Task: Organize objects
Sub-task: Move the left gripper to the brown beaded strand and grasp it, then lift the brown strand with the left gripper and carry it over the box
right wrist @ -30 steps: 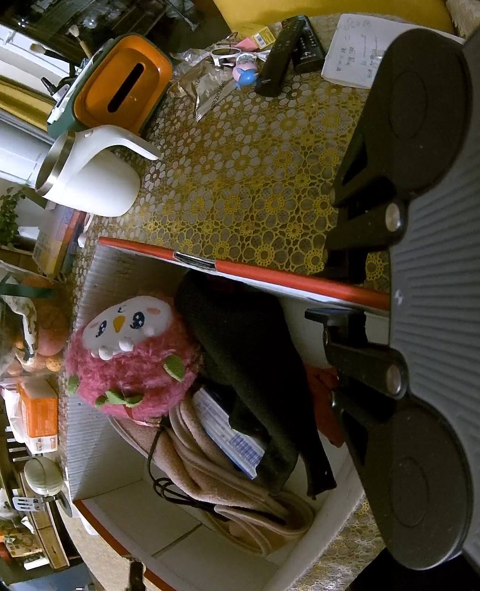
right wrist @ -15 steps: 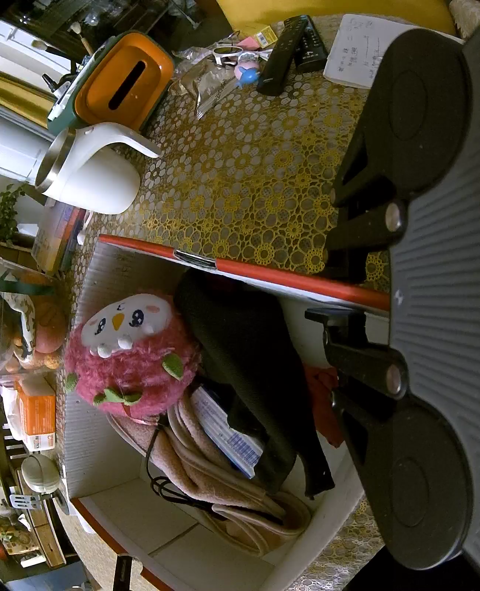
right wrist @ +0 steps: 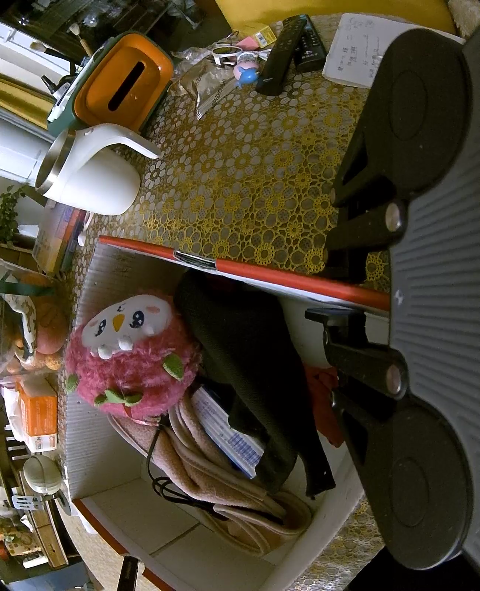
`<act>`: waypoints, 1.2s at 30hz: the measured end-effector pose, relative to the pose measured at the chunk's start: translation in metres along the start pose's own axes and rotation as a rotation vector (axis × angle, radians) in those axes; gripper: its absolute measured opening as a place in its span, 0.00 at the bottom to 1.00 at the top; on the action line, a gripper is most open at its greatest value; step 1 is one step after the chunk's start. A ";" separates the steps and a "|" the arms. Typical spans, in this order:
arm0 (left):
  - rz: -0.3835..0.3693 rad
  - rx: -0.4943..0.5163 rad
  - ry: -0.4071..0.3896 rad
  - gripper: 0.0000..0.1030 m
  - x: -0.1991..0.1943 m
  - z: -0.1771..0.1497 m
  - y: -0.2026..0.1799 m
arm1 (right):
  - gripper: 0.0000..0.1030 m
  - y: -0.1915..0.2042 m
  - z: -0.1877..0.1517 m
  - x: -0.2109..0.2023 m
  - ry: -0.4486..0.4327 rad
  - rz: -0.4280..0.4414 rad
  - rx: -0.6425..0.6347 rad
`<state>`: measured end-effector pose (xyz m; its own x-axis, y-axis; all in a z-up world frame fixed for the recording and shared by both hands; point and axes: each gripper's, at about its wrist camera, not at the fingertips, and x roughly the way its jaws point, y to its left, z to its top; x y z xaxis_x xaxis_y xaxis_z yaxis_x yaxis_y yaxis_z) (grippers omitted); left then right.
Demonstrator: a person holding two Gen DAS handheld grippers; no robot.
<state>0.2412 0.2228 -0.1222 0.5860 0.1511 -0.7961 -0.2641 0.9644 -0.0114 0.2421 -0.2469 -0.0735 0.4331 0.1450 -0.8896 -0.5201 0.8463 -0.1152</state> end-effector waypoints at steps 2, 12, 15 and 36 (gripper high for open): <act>-0.003 0.000 -0.016 0.11 -0.003 0.001 0.000 | 0.11 0.000 0.000 0.000 0.000 0.000 -0.001; -0.059 -0.038 -0.066 0.11 -0.048 0.013 0.010 | 0.11 0.000 0.000 0.000 -0.001 -0.008 0.001; -0.093 -0.045 -0.072 0.11 -0.066 0.018 0.013 | 0.11 0.000 0.000 0.000 -0.002 -0.009 0.001; -0.363 0.162 -0.157 0.11 -0.174 0.020 -0.090 | 0.11 0.001 0.002 0.001 -0.004 -0.020 0.001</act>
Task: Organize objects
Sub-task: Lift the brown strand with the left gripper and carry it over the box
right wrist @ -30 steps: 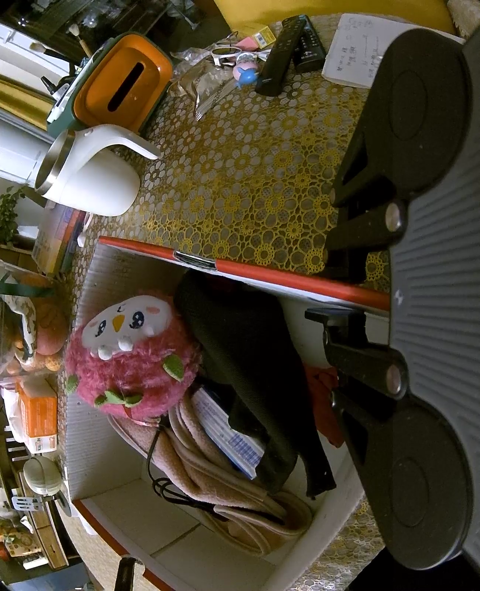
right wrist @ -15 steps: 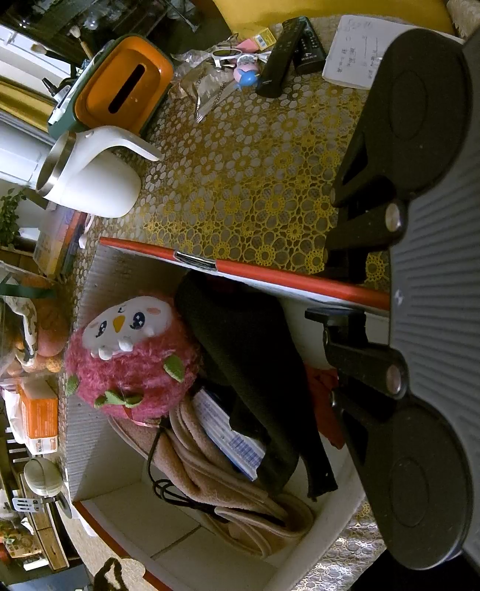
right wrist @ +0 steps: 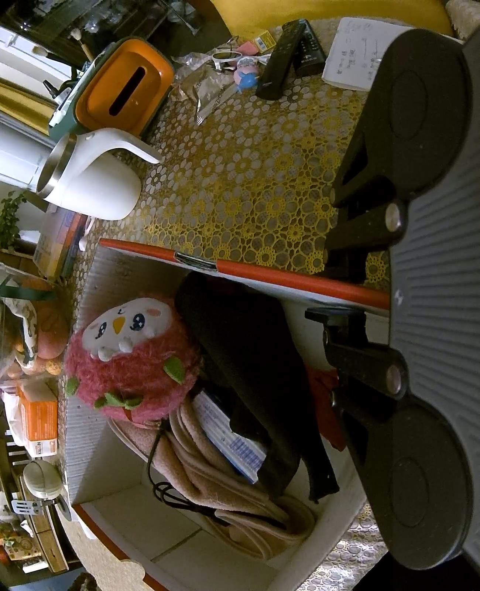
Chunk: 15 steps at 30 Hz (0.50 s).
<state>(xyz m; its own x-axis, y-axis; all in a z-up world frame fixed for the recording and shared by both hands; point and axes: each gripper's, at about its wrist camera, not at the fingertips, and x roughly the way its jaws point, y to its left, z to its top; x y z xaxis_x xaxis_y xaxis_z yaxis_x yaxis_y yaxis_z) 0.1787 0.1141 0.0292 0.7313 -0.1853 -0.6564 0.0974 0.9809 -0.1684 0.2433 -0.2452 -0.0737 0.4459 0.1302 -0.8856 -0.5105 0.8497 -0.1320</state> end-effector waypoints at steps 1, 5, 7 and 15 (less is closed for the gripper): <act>-0.014 0.011 0.000 0.11 0.002 0.000 -0.008 | 0.11 0.000 0.000 0.000 -0.001 0.000 0.001; -0.050 0.047 0.011 0.11 0.013 -0.002 -0.037 | 0.11 -0.001 0.000 0.000 -0.001 0.000 0.000; -0.061 0.064 0.019 0.11 0.021 -0.004 -0.051 | 0.11 -0.001 0.000 0.000 -0.002 0.000 0.001; -0.060 0.102 0.078 0.11 0.059 -0.019 -0.089 | 0.11 -0.001 0.000 0.000 -0.004 0.001 0.002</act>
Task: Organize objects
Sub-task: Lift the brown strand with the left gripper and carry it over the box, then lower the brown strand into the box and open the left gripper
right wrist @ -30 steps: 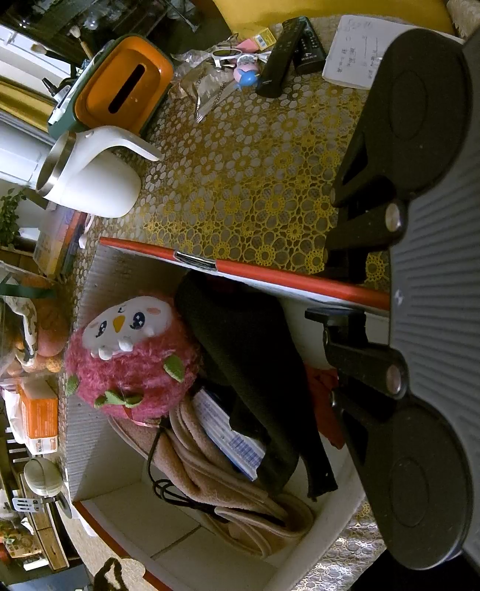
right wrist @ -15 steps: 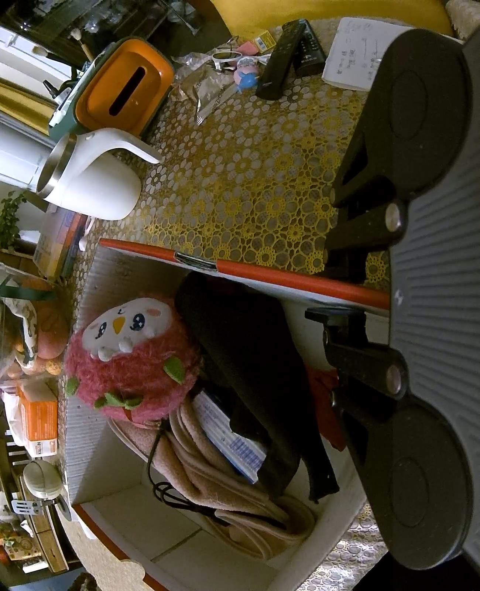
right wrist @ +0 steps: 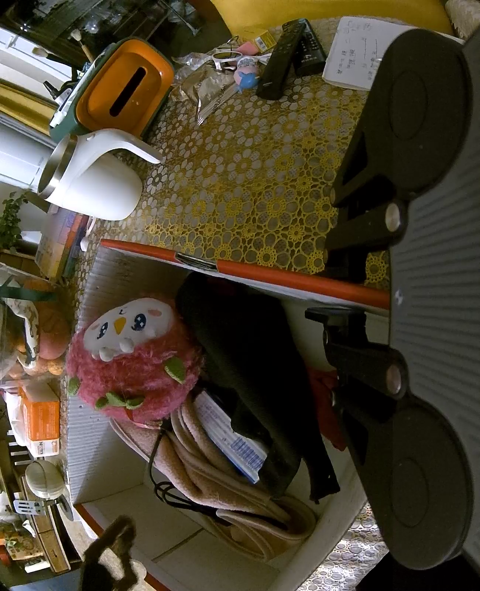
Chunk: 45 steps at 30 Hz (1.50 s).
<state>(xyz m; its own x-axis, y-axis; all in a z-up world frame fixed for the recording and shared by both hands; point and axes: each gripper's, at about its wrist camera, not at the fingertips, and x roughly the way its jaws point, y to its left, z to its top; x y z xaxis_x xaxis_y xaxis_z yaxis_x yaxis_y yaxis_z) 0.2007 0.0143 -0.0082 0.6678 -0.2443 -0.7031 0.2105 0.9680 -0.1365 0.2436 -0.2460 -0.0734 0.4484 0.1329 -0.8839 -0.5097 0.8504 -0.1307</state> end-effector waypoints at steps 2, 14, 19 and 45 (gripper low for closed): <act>0.035 0.037 0.004 0.11 0.009 -0.003 -0.009 | 0.11 0.000 0.000 0.000 -0.002 0.001 0.002; 0.006 0.074 0.158 0.11 0.052 -0.028 -0.026 | 0.11 0.001 0.001 -0.001 -0.004 -0.001 0.000; -0.004 0.077 0.219 0.12 0.062 -0.032 -0.026 | 0.11 0.001 0.000 -0.001 -0.005 -0.003 -0.001; -0.021 0.015 0.144 0.55 0.019 -0.029 0.003 | 0.11 0.001 -0.001 -0.001 -0.006 -0.003 0.002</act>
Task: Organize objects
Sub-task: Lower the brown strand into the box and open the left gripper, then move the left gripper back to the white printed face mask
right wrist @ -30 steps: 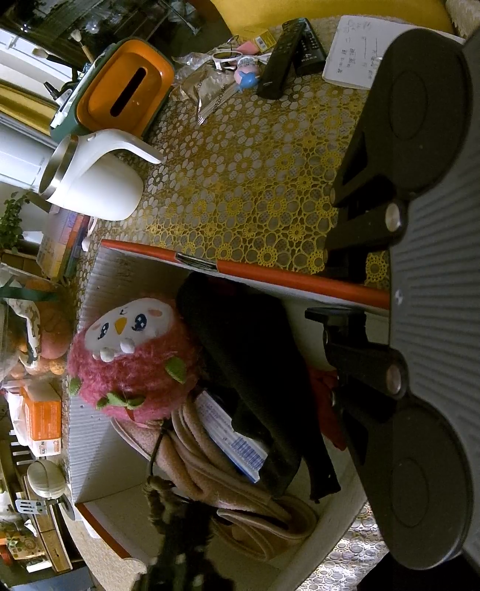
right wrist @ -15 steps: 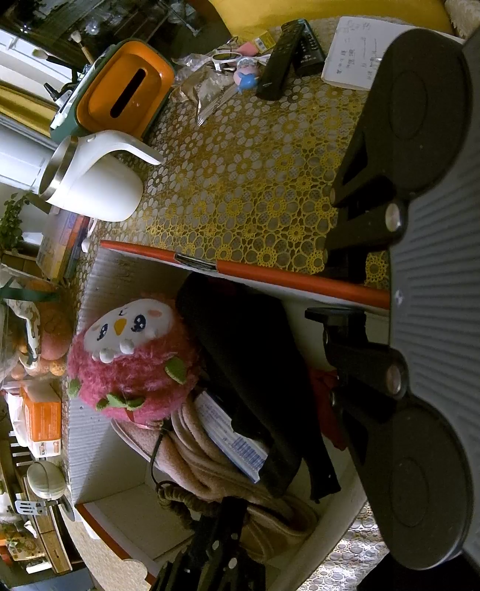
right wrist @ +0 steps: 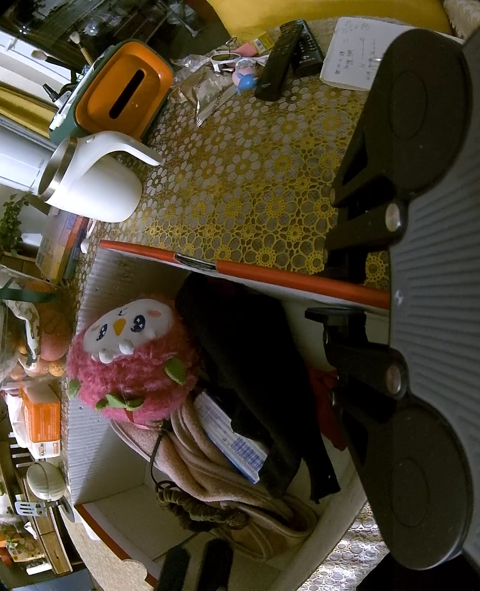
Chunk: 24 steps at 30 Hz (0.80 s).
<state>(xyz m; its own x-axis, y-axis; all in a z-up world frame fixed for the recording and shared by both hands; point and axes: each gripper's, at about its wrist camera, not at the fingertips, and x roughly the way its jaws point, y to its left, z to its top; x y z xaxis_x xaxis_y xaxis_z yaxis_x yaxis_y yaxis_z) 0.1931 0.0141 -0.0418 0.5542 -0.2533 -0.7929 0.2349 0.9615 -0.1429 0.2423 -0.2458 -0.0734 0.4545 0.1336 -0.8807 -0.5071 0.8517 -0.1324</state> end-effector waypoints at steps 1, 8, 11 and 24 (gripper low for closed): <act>0.002 -0.009 -0.007 0.55 -0.003 0.000 0.003 | 0.11 0.000 0.000 0.000 0.000 0.000 0.000; 0.026 -0.047 -0.075 0.62 -0.031 -0.003 0.023 | 0.11 0.000 0.000 0.000 0.002 -0.001 -0.001; 0.053 -0.072 -0.112 0.70 -0.044 -0.005 0.033 | 0.11 -0.001 -0.001 0.001 0.002 -0.001 -0.001; 0.232 -0.136 -0.151 0.80 -0.061 -0.012 0.086 | 0.11 0.000 -0.001 0.001 0.008 -0.004 0.003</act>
<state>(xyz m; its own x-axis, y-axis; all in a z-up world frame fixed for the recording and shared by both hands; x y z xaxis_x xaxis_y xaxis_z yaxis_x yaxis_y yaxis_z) 0.1693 0.1133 -0.0128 0.6955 -0.0281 -0.7179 -0.0153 0.9984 -0.0539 0.2419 -0.2463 -0.0754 0.4503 0.1263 -0.8839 -0.5036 0.8534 -0.1345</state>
